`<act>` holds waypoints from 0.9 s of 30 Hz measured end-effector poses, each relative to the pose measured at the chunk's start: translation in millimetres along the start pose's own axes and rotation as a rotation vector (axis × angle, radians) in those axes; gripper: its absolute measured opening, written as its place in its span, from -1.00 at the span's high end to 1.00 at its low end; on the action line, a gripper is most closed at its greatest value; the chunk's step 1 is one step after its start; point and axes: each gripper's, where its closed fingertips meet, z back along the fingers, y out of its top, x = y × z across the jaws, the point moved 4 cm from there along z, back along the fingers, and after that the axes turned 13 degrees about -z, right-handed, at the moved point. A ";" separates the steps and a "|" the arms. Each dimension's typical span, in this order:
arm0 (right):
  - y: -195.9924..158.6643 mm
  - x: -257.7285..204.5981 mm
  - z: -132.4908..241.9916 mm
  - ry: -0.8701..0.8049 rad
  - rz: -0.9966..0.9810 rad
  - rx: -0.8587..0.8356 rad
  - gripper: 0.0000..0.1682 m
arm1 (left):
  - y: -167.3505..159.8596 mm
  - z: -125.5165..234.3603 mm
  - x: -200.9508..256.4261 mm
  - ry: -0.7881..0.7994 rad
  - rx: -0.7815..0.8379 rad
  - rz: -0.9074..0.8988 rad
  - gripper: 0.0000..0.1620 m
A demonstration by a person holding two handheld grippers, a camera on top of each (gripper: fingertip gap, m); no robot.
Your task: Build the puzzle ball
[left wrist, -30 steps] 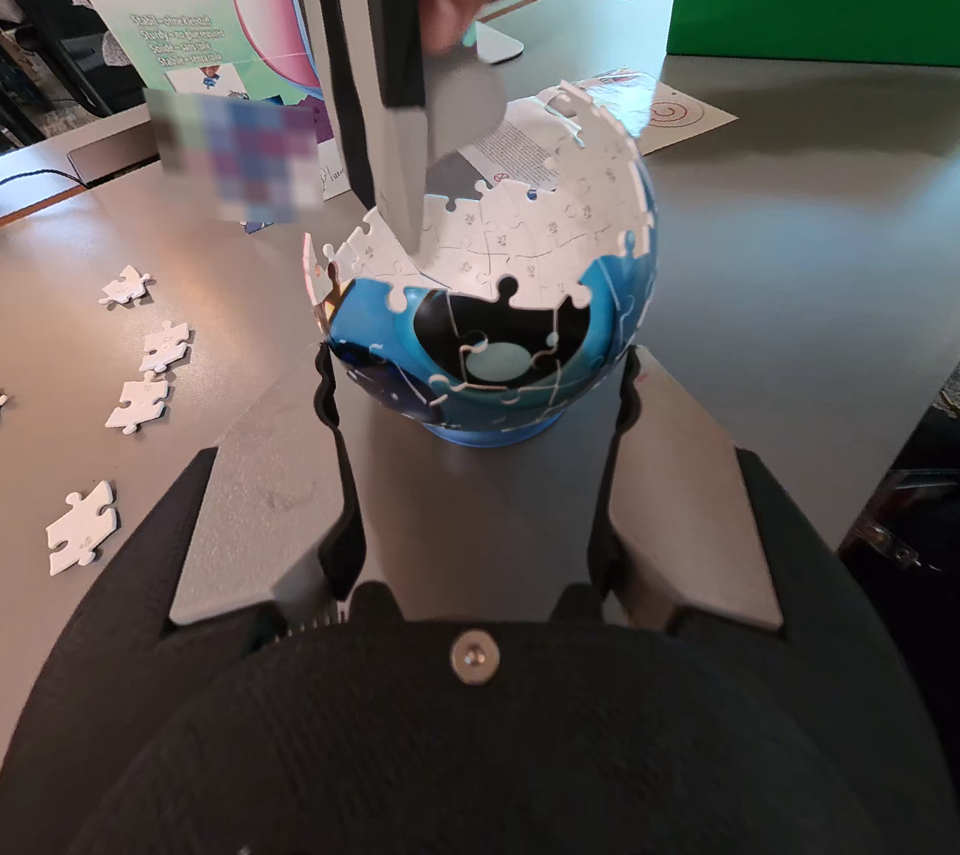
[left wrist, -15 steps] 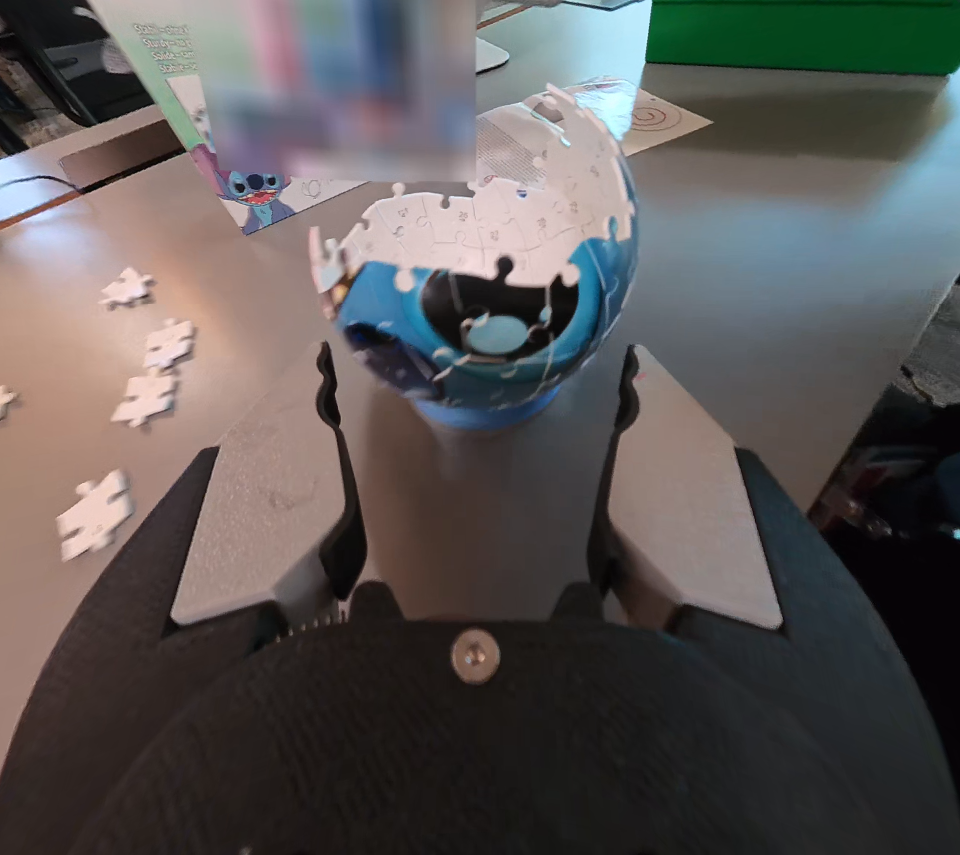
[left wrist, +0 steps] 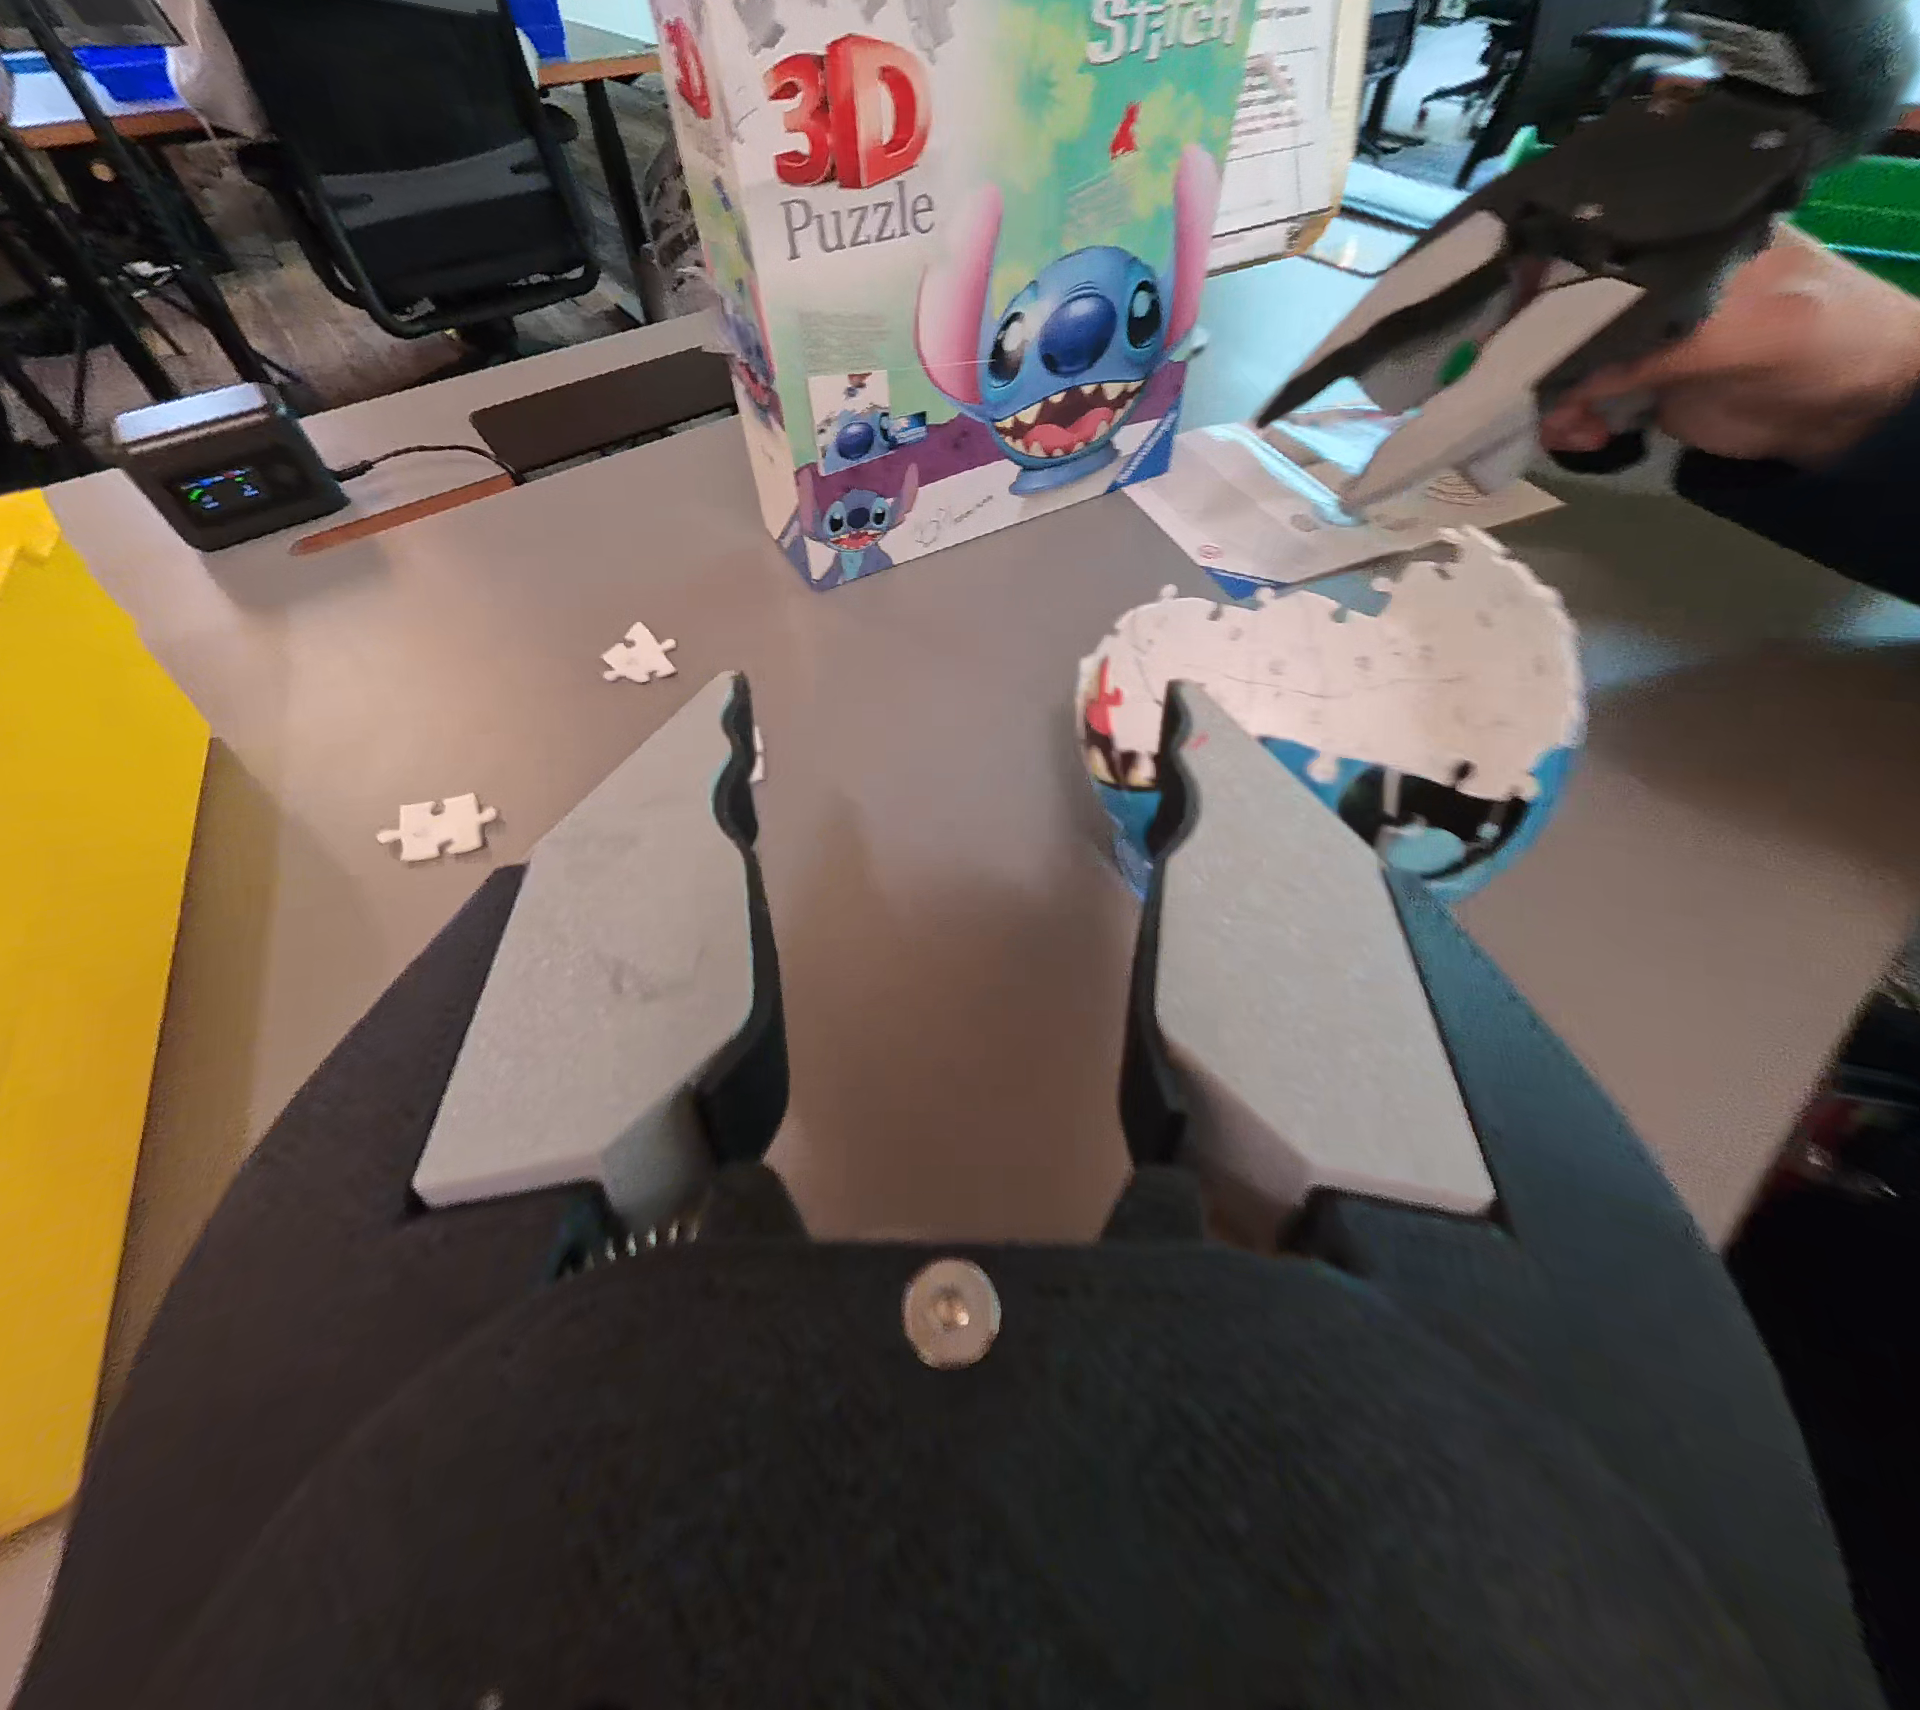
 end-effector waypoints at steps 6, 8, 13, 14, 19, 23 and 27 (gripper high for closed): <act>-22.3 15.9 12.2 0.035 -0.031 0.144 0.24 | 5.7 -47.2 -33.0 0.052 0.046 0.038 0.07; -25.5 17.5 13.7 0.034 -0.021 0.178 0.18 | 9.8 -62.8 -45.6 0.068 0.074 0.044 0.07; -38.3 13.2 8.7 -0.001 0.059 0.186 0.10 | 5.1 -92.1 -62.6 0.085 0.079 -0.005 0.06; -39.8 13.0 7.6 -0.027 0.082 0.182 0.10 | -1.0 -95.9 -63.5 0.089 0.064 -0.017 0.06; -42.7 1.4 1.5 -0.033 0.133 0.169 0.14 | -30.0 -103.5 -52.7 0.051 -0.060 -0.053 0.04; -49.0 10.1 -0.5 -0.081 0.163 0.127 0.19 | -36.8 -107.4 -43.0 -0.050 -0.080 -0.006 0.03; -49.9 31.3 11.4 -0.094 0.068 0.157 0.26 | -55.1 -115.8 -42.9 -0.079 -0.133 0.035 0.04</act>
